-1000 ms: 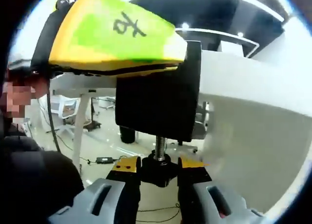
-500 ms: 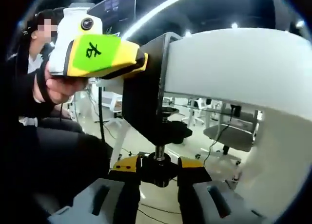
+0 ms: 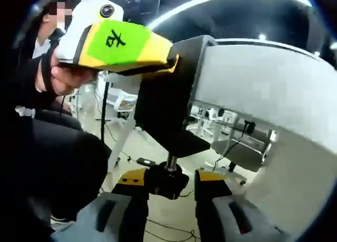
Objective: Clamp the fixed fixture on the desktop, loosen the retaining clip, secure it to the edge of the desk, and tighten the retaining clip.
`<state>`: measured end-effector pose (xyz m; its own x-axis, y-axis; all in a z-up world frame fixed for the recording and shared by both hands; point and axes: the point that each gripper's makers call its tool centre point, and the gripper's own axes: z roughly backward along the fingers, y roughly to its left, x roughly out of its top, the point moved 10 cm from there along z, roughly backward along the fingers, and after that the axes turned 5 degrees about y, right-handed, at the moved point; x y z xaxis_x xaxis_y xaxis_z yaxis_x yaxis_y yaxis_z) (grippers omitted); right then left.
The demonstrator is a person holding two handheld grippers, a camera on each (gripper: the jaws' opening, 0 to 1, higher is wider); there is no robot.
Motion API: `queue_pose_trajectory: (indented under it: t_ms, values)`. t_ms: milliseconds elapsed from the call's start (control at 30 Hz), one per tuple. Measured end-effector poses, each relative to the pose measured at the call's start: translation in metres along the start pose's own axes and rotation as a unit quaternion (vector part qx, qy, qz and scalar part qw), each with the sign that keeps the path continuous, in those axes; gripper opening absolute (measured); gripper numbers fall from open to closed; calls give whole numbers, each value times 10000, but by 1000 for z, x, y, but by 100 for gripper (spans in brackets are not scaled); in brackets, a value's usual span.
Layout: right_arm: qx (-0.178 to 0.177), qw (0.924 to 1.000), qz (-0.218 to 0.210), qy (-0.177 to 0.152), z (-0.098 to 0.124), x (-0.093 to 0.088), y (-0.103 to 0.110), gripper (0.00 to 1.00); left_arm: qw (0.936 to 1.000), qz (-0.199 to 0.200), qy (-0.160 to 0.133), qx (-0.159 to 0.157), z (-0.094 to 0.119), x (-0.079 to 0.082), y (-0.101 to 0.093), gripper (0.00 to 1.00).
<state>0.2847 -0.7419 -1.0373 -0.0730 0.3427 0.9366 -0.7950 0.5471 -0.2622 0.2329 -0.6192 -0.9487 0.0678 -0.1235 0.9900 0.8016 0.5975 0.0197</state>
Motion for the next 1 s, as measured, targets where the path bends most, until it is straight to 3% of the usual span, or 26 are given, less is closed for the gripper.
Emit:
queue_pose_trajectory:
  t_ms: [67,100,167,267,400,467,700,867,1000]
  values:
    - [-225,9987,-441,-95,7,-2,4,41,10000,-3,-6,7,0,0,0,1]
    - [-507,9971,-532,-169,13,-3,5,44,10000,2,-9,9,0,0,0,1]
    - [-774,9948,-666,-56,18,-6,8,47,10000,18,-41,4,0,0,-1,1]
    - [-1367,9847,-1078,-53,22,-8,16,47,10000,23,-47,8,0,0,-1,1]
    - [-1832,9775,-1047,-77,17,-5,27,52,10000,35,-69,25,1,0,-2,1]
    - [-1863,9775,-983,-92,8,0,33,55,10000,38,-77,26,1,-1,-2,1]
    - [-2299,9674,-1063,-74,-11,12,35,56,10000,32,-51,18,1,0,-2,1]
    - [-2494,9602,-1258,-64,-15,9,37,41,10000,38,-66,14,1,0,-2,1]
    - [-2451,9617,-1222,-15,-18,9,42,42,10000,45,-80,-6,1,-1,-2,1]
